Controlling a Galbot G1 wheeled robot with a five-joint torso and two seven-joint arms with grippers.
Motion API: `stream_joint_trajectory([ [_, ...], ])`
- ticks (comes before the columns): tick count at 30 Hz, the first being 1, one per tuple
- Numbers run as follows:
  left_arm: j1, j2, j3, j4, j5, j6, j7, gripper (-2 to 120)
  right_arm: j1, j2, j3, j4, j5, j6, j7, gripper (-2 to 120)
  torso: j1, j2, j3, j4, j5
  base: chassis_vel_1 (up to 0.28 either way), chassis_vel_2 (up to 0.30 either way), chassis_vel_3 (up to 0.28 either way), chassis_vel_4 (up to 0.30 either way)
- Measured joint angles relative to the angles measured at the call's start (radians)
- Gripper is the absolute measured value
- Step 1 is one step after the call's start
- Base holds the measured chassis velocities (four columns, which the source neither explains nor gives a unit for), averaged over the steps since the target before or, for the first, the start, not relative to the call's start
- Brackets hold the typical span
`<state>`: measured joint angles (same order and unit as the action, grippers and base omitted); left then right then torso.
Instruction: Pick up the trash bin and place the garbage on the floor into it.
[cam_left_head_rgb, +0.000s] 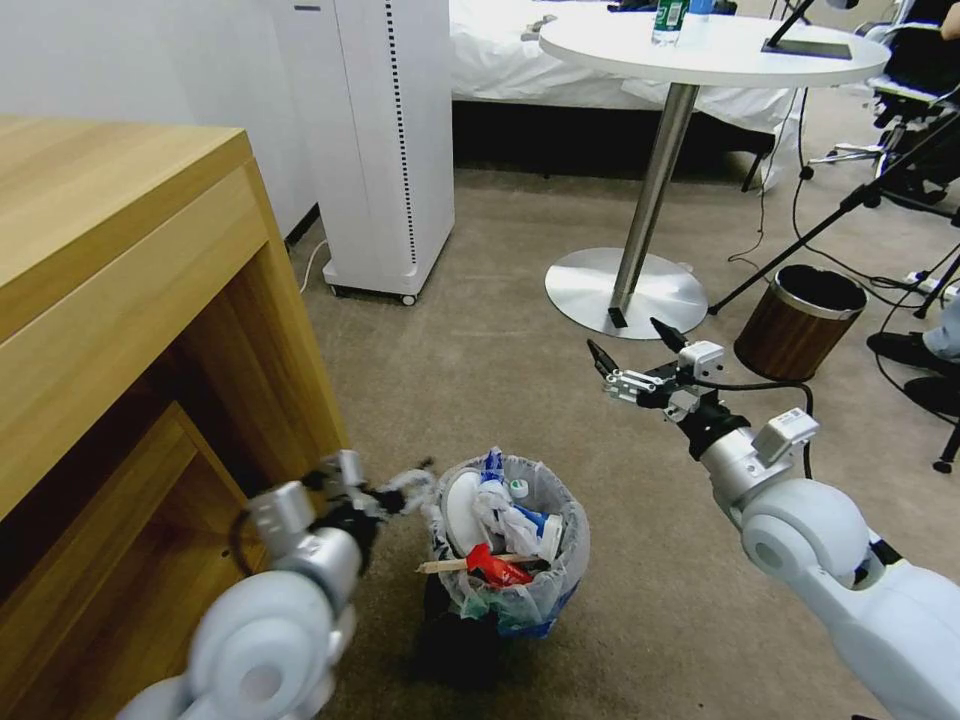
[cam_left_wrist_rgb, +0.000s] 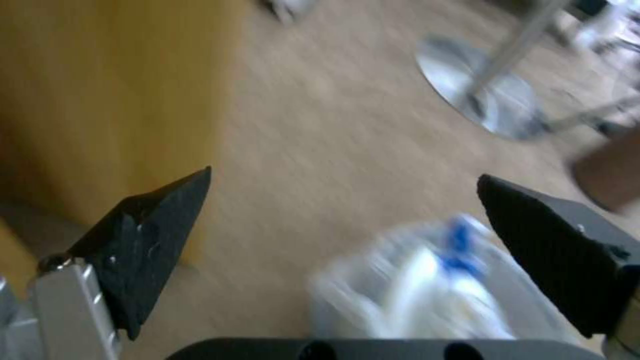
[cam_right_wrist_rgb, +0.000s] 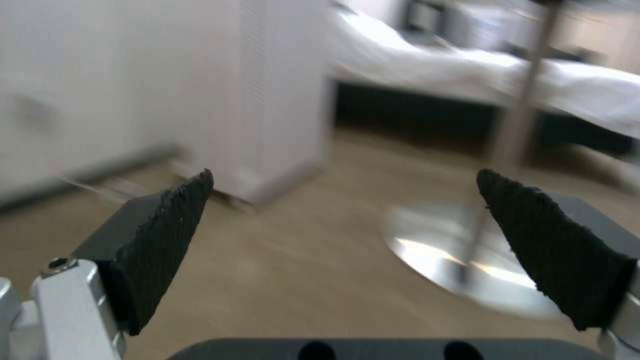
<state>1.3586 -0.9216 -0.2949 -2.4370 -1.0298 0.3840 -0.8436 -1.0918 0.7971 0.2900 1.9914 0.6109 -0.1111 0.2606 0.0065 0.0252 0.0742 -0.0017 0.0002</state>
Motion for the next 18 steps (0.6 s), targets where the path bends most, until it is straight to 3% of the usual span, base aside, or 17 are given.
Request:
stream_joint_trajectory([
  [1,0.018,-0.013,-0.043,0.010,0.089,0.001,0.046,100,-0.015,0.021,0.031,-0.015,-0.022,-0.030,0.022,100,0.000,0.000,0.000,-0.0003,0.0000,0.000,0.000,0.000,0.000],
  [2,0.018,-0.013,-0.043,0.010,0.089,0.001,0.046,100,-0.015,0.021,0.031,-0.015,-0.022,-0.030,0.022,100,0.000,0.000,0.000,-0.0003,0.0000,0.000,0.000,0.000,0.000],
  [4,0.033,-0.037,-0.093,0.025,0.203,0.002,0.100,100,-0.051,0.053,0.092,-0.038,-0.069,-0.048,0.036,100,0.000,0.000,0.000,-0.0003,-0.0002,0.000,0.000,0.000,0.000],
  [8,0.055,-0.098,-0.127,0.031,0.279,-0.002,0.116,100,-0.119,0.117,0.207,-0.080,-0.149,-0.024,0.053,100,0.000,0.000,0.000,-0.0004,-0.0001,0.000,0.000,0.000,0.000],
  [11,0.083,-0.159,-0.147,0.061,0.454,-0.029,0.153,100,-0.211,0.202,0.356,-0.102,-0.282,0.003,0.081,100,0.000,0.000,0.000,-0.0008,-0.0003,0.000,0.000,0.000,0.000],
  [18,0.083,-0.241,-0.154,0.081,0.582,-0.028,0.165,100,-0.312,0.342,0.500,-0.081,-0.341,0.005,0.129,100,0.000,0.000,0.000,-0.0009,-0.0002,0.000,0.000,0.000,0.000],
])
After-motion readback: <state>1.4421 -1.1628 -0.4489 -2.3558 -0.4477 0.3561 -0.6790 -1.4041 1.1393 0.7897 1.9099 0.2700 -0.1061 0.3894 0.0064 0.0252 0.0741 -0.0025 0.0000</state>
